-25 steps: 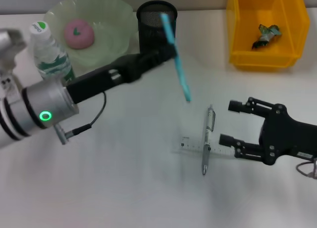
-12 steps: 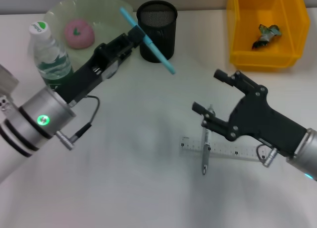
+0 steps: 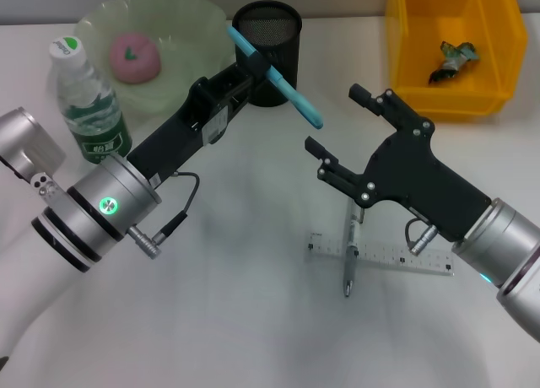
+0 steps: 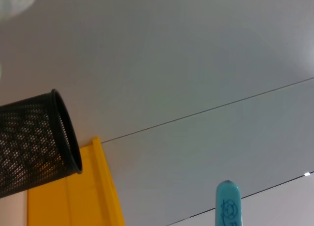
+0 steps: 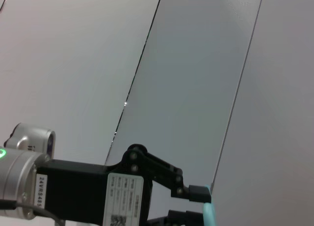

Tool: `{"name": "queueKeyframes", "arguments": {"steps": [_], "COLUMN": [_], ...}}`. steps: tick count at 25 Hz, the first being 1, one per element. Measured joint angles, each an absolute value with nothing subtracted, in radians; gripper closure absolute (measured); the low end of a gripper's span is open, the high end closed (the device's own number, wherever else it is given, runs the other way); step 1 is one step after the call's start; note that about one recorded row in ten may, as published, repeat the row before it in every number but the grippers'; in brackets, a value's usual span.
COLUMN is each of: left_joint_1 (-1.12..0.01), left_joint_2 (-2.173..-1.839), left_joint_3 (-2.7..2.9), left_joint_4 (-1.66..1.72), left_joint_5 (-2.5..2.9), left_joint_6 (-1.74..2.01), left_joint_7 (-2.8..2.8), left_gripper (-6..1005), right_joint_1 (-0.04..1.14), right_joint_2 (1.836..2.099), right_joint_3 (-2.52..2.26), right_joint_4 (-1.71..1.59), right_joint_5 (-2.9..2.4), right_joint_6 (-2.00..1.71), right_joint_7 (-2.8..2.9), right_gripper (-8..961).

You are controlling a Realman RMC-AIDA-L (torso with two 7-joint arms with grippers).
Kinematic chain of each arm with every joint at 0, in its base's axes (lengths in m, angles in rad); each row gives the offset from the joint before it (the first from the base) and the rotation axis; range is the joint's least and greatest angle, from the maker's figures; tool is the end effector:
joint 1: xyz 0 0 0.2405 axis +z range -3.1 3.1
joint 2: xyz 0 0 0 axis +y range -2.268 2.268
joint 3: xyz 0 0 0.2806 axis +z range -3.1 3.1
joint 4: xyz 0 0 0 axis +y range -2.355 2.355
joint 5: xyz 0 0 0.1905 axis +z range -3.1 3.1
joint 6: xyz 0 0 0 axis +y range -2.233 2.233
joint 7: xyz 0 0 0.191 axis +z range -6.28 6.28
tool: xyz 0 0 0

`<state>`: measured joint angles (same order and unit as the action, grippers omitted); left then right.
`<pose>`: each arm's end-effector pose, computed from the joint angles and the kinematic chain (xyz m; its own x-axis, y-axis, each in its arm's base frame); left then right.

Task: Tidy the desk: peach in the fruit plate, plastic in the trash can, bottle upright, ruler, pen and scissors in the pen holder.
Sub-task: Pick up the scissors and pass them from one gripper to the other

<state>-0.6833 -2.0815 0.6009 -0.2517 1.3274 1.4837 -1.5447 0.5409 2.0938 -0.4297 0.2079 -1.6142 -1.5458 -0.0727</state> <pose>-0.1978 0.3523 -0.0965 -0.2801 0.6643 0.6931 0.7307 -0.3207 0.6027 0.2172 0.3093 -0.1012 0.7265 0.3483 -0.5924 -0.2438 -0.6753 -0.6961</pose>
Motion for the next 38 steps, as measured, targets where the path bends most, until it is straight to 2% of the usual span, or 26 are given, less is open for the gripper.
{"name": "queueKeyframes", "arguments": {"steps": [20, 29, 38], "left_joint_1": [-0.693, -0.694, -0.693], "left_joint_2": [-2.082, -2.082, -2.082], "left_joint_3": [0.54, 0.529, 0.525], "left_joint_4": [-0.31, -0.315, -0.322], "left_joint_5": [1.366, 1.375, 1.375], "left_joint_6": [1.459, 1.452, 1.435], "left_joint_7": [-1.545, -1.542, -1.533], "left_gripper": [789, 789, 790], "right_joint_1": [0.59, 0.608, 0.602], "right_joint_2": [2.094, 2.094, 2.094], "right_joint_3": [-0.394, -0.393, -0.393], "right_joint_4": [0.235, 0.236, 0.236], "right_joint_5": [-1.617, -1.617, -1.617], "right_joint_6": [-1.494, -1.459, -1.471], "right_joint_7": [-0.159, -0.153, -0.155], "right_gripper": [210, 631, 853]}}
